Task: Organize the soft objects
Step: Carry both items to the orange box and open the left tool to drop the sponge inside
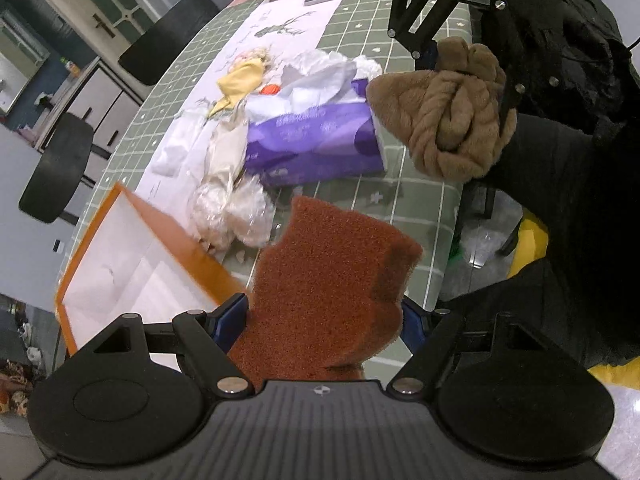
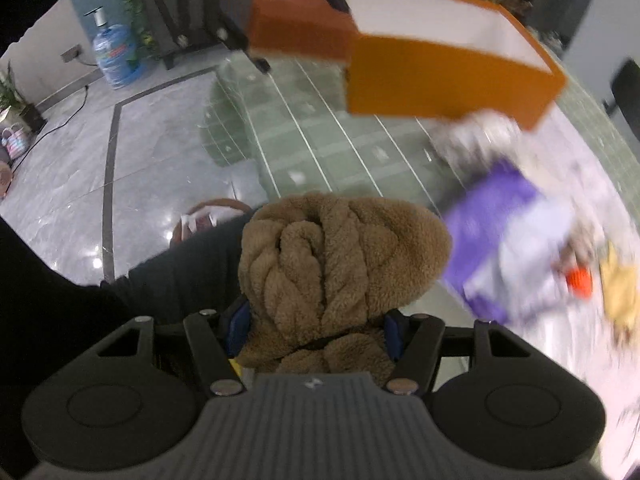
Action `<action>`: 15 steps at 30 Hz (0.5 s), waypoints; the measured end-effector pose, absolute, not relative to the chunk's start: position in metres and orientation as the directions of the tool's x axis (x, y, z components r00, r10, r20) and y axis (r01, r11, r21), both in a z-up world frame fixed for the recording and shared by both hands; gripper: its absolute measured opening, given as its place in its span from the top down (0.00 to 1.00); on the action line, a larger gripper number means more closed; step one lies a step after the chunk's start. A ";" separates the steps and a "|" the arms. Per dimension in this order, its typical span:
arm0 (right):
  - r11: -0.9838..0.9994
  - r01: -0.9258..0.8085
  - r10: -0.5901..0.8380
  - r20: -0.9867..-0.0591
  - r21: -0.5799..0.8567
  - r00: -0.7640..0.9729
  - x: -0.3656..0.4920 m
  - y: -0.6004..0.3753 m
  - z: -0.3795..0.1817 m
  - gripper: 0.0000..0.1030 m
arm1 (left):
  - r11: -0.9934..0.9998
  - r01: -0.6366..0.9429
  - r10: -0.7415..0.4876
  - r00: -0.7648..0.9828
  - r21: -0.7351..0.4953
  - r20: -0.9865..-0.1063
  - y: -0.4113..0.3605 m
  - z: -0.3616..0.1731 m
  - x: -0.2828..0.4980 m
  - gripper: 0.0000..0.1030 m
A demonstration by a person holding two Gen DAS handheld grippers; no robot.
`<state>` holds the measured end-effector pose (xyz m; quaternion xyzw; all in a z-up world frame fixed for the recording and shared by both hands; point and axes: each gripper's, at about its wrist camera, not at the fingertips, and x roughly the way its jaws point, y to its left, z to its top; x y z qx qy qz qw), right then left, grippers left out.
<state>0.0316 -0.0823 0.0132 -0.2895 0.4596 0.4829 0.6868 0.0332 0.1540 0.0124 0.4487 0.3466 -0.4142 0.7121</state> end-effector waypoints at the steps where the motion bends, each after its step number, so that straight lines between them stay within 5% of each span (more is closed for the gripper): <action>1: 0.353 -0.935 0.404 -0.908 0.043 0.110 0.030 -0.075 0.016 0.39 | 0.260 0.897 -0.274 0.423 0.356 -0.864 0.157 0.013 0.033 0.14; 15: 0.341 -0.938 0.463 -0.858 -0.058 0.222 0.087 0.015 0.070 0.39 | 0.376 0.824 -0.221 0.523 0.423 -0.823 0.210 0.055 0.071 0.14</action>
